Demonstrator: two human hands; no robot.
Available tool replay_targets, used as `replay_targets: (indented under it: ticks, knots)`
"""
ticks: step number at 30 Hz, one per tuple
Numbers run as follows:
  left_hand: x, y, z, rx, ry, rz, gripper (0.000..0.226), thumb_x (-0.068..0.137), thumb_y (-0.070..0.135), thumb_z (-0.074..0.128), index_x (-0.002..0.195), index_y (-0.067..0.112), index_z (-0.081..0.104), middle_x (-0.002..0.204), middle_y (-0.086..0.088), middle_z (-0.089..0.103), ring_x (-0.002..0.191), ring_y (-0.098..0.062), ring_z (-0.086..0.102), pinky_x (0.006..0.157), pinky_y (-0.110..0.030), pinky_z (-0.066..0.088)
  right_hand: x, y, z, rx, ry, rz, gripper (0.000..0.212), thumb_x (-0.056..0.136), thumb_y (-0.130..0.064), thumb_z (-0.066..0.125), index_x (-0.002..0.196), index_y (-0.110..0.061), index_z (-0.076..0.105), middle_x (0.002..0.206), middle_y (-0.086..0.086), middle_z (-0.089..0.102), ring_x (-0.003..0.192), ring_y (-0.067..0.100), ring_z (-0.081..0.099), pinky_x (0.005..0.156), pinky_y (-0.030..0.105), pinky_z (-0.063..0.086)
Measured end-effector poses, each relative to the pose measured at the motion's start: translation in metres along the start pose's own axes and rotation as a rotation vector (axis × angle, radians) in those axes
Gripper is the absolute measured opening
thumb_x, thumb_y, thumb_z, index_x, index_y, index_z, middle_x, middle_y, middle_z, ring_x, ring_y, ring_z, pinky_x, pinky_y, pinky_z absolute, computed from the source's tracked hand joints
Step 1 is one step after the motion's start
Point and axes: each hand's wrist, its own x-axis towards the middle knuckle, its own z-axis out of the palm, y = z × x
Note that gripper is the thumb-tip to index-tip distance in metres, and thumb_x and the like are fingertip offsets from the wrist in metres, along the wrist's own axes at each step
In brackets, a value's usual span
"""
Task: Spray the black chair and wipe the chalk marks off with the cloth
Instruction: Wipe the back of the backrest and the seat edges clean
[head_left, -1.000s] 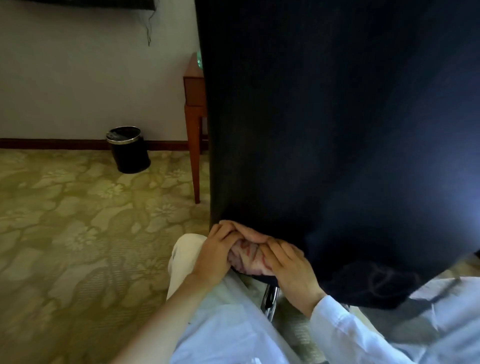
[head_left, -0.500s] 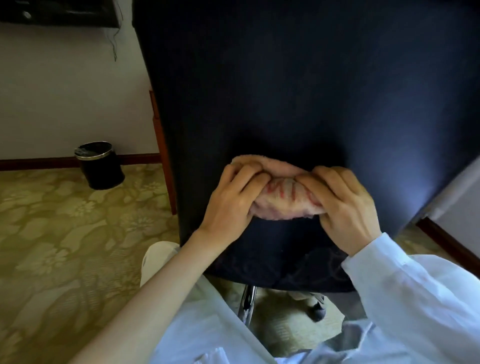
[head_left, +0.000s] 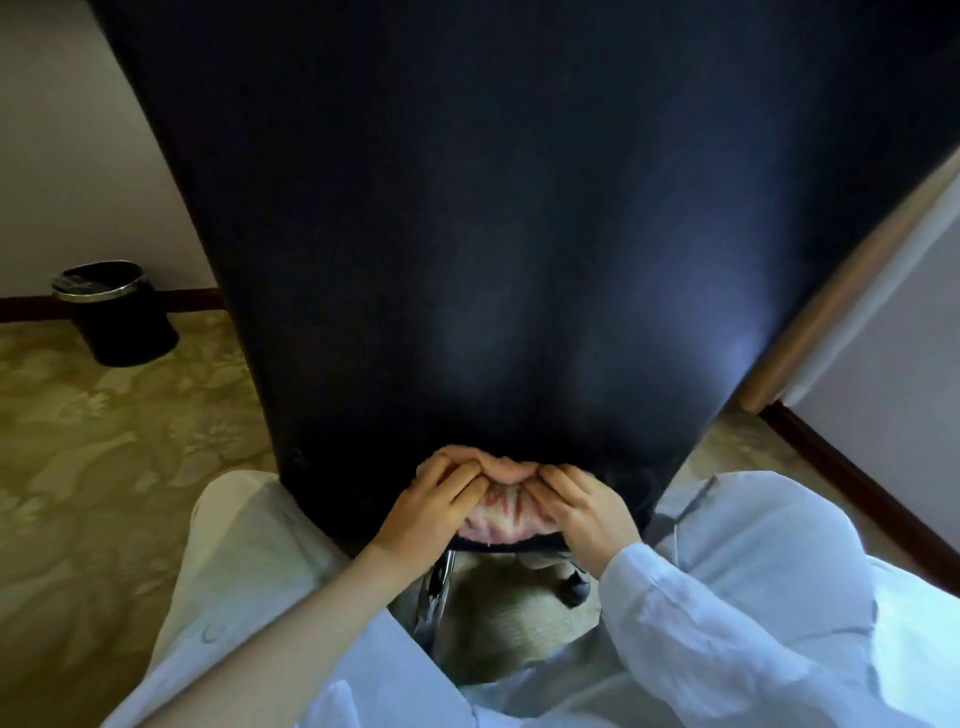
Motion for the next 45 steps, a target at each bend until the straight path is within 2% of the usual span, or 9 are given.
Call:
replay_targets:
  ticks: [2, 6, 9, 13, 16, 22, 28, 33, 45]
  knots:
    - [-0.014, 0.002, 0.023, -0.039, -0.075, -0.035, 0.024, 0.084, 0.018, 0.054, 0.098, 0.009, 0.072, 0.108, 0.000, 0.067, 0.105, -0.019, 0.052, 0.072, -0.030, 0.056, -0.006, -0.004, 0.019, 0.043, -0.149, 0.045, 0.071, 0.038, -0.042, 0.090, 0.101, -0.014, 0.071, 0.102, 0.002, 0.064, 0.083, 0.022, 0.062, 0.071, 0.030, 0.054]
    - [-0.013, 0.009, 0.028, -0.084, -0.143, -0.013, 0.024, 0.080, 0.022, 0.051, 0.089, 0.011, 0.070, 0.100, 0.002, 0.066, 0.102, -0.016, 0.049, 0.066, -0.024, 0.055, -0.007, -0.010, 0.024, 0.002, -0.042, -0.038, 0.040, 0.054, -0.026, 0.087, 0.091, -0.016, 0.073, 0.087, -0.001, 0.064, 0.071, 0.019, 0.059, 0.063, 0.028, 0.053]
    - [-0.003, 0.014, 0.023, -0.099, -0.167, -0.005, 0.025, 0.083, 0.021, 0.050, 0.098, 0.009, 0.067, 0.108, 0.000, 0.062, 0.106, -0.019, 0.050, 0.058, -0.030, 0.057, -0.012, 0.006, 0.017, -0.014, -0.037, -0.040, 0.060, 0.045, -0.038, 0.088, 0.098, -0.016, 0.070, 0.093, 0.000, 0.061, 0.075, 0.021, 0.058, 0.061, 0.028, 0.052]
    - [0.050, 0.043, -0.003, -0.220, -0.008, 0.081, 0.035, 0.087, 0.016, 0.041, 0.117, 0.011, 0.059, 0.122, -0.003, 0.056, 0.114, -0.020, 0.050, 0.093, -0.028, 0.048, -0.023, 0.040, -0.030, -0.052, 0.221, 0.077, 0.027, 0.082, -0.017, 0.061, 0.106, -0.008, 0.067, 0.102, 0.010, 0.062, 0.084, 0.029, 0.059, 0.070, 0.037, 0.054]
    - [0.108, 0.074, -0.019, -0.244, 0.071, 0.143, 0.043, 0.086, 0.005, 0.047, 0.128, 0.006, 0.055, 0.130, -0.011, 0.056, 0.121, -0.025, 0.048, 0.102, -0.039, 0.040, -0.037, 0.078, -0.071, -0.113, 0.425, 0.186, 0.028, 0.090, -0.010, 0.046, 0.104, -0.004, 0.070, 0.104, 0.016, 0.065, 0.089, 0.033, 0.062, 0.075, 0.039, 0.054]
    - [0.132, 0.094, 0.011, -0.041, 0.256, 0.197, 0.019, 0.093, 0.003, 0.054, 0.099, 0.006, 0.071, 0.108, -0.003, 0.069, 0.097, -0.024, 0.056, 0.069, -0.037, 0.056, -0.044, 0.097, -0.082, -0.133, 0.487, 0.239, 0.028, 0.086, -0.009, 0.048, 0.101, -0.001, 0.070, 0.098, 0.016, 0.065, 0.095, 0.023, 0.050, 0.085, 0.027, 0.044]
    - [0.078, 0.079, 0.057, 0.130, 0.051, 0.255, 0.022, 0.085, 0.005, 0.056, 0.101, 0.012, 0.071, 0.112, 0.000, 0.066, 0.100, -0.025, 0.052, 0.073, -0.036, 0.056, -0.054, 0.088, -0.031, -0.090, 0.336, 0.178, 0.029, 0.085, -0.012, 0.045, 0.098, -0.005, 0.070, 0.087, 0.010, 0.064, 0.077, 0.028, 0.060, 0.058, 0.034, 0.054]
    - [0.069, 0.083, 0.067, 0.131, -0.088, 0.256, 0.028, 0.077, 0.005, 0.065, 0.105, 0.009, 0.067, 0.111, -0.004, 0.060, 0.101, -0.027, 0.055, 0.077, -0.034, 0.055, -0.055, 0.097, -0.022, -0.144, 0.266, 0.110, 0.027, 0.086, -0.010, 0.045, 0.096, -0.008, 0.070, 0.087, 0.007, 0.062, 0.074, 0.026, 0.060, 0.055, 0.030, 0.052]
    - [0.108, 0.108, 0.102, 0.289, -0.320, 0.335, 0.027, 0.082, 0.012, 0.048, 0.096, 0.012, 0.071, 0.090, 0.000, 0.061, 0.089, -0.022, 0.053, 0.066, -0.026, 0.052, -0.066, 0.120, 0.010, 0.258, 0.051, 0.574, 0.031, 0.076, -0.002, 0.061, 0.101, -0.018, 0.068, 0.083, 0.005, 0.053, 0.071, 0.029, 0.056, 0.060, 0.034, 0.047]
